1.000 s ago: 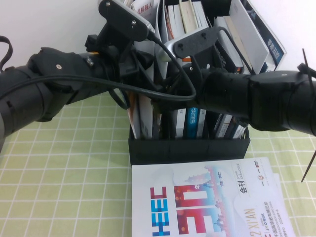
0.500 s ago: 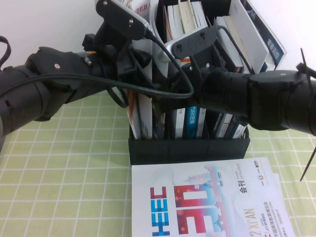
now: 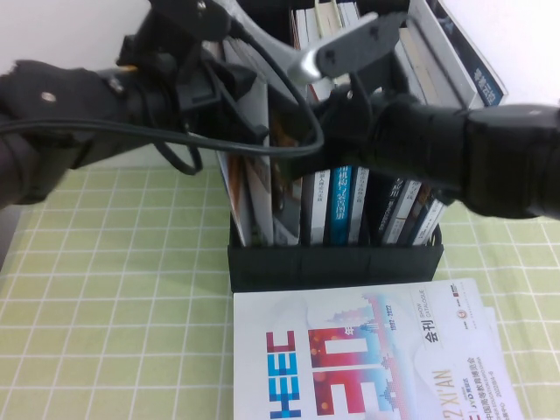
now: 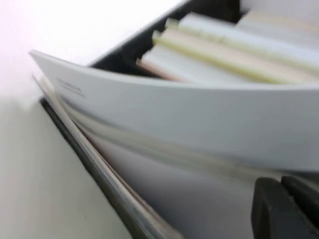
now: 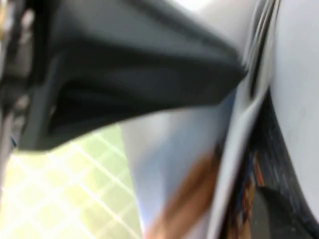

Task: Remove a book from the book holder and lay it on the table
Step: Pick up the right side book from the book shelf, then place the picked book on the book

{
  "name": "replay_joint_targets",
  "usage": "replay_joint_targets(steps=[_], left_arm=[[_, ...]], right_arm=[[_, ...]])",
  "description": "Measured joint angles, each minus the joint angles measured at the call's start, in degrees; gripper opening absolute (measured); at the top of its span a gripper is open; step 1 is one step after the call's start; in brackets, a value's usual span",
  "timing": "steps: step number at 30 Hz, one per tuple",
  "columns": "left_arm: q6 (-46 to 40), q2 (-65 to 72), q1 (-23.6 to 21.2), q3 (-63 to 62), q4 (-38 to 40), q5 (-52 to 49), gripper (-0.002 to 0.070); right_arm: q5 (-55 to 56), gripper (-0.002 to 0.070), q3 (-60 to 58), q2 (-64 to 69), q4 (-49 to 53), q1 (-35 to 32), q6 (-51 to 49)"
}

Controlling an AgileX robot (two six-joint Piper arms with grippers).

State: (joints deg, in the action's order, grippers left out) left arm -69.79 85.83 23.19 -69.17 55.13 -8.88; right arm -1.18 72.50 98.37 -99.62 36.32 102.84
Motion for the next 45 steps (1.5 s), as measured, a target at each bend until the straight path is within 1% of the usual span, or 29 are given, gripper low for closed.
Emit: replay_joint_targets(steps=[4, 7, 10, 13, 15, 16, 18, 20, 21, 23, 26, 30, 33, 36, 39, 42, 45], left_arm=[[2.4, -4.7, -1.8, 0.0, 0.0, -3.3, -0.0003], [4.3, -9.6, -4.5, 0.0, 0.0, -6.1, -0.0003], [8.2, -14.4, -8.6, 0.0, -0.7, -11.4, -0.0003], [13.1, -18.4, -14.0, 0.0, -2.8, -18.5, -0.0003], [16.6, -20.7, -17.0, 0.0, -5.1, -22.9, -0.0003], [18.0, -21.6, -17.8, 0.0, -6.2, -24.5, -0.0003], [21.2, -23.3, -19.1, 0.0, -8.3, -28.1, -0.0003], [23.5, -24.8, -19.7, 0.0, -9.7, -31.6, -0.0003], [30.0, -29.7, -19.8, 0.0, -14.5, -37.8, -0.0002], [34.1, -32.9, -19.8, 0.0, -17.5, -40.1, -0.0003], [41.0, -38.1, -19.8, 1.7, -21.6, -42.5, -0.0003], [47.3, -46.4, -19.8, 8.4, -24.0, -43.9, -0.0003], [50.9, -53.2, -19.8, 16.0, -24.0, -44.1, -0.0003], [53.9, -58.7, -19.8, 22.9, -23.6, -44.1, -0.0002], [56.5, -63.2, -19.8, 28.3, -23.2, -44.1, -0.0003], [59.1, -66.3, -19.8, 31.3, -23.1, -44.1, -0.0003], [60.2, -67.2, -19.8, 32.1, -22.9, -44.1, -0.0003]], right_arm=[[-0.5, 0.0018, 0.8, -4.3, 0.0, 0.0, 0.0], [-1.4, 0.0017, 1.0, -8.4, 0.0, 0.0, 0.9], [-2.9, 0.0017, 1.1, -13.3, 0.0, 0.0, 1.6], [-6.6, 0.0017, 1.1, -19.1, 0.2, 0.0, 1.7], [-10.6, 0.0017, 1.2, -23.0, 1.9, 0.0, 0.5], [-13.2, 0.0017, 1.2, -24.5, 3.7, 0.0, -0.8], [-18.9, 0.0017, 1.3, -27.8, 10.1, 0.0, -5.8], [-24.6, 0.0017, 1.5, -30.1, 18.2, 0.0, -12.9], [-44.0, 0.0017, 1.7, -32.7, 41.3, 0.0, -25.7], [-50.6, 0.0017, 1.7, -32.5, 49.9, 0.0, -29.5], [-56.2, 0.0017, 1.7, -31.8, 59.3, 0.0, -33.2], [-57.9, 0.0017, 1.7, -30.7, 70.4, 0.0, -38.3], [-54.3, 0.0017, 1.7, -29.8, 80.0, 0.3, -45.1], [-50.6, 0.0017, 1.7, -29.0, 91.9, 2.3, -53.5], [-49.6, 0.0017, 1.3, -28.0, 101.6, 6.4, -58.8], [-46.6, 0.0017, -1.2, -27.4, 111.3, 13.1, -66.7], [-44.4, 0.0017, -6.0, -26.2, 124.2, 21.7, -79.0]])
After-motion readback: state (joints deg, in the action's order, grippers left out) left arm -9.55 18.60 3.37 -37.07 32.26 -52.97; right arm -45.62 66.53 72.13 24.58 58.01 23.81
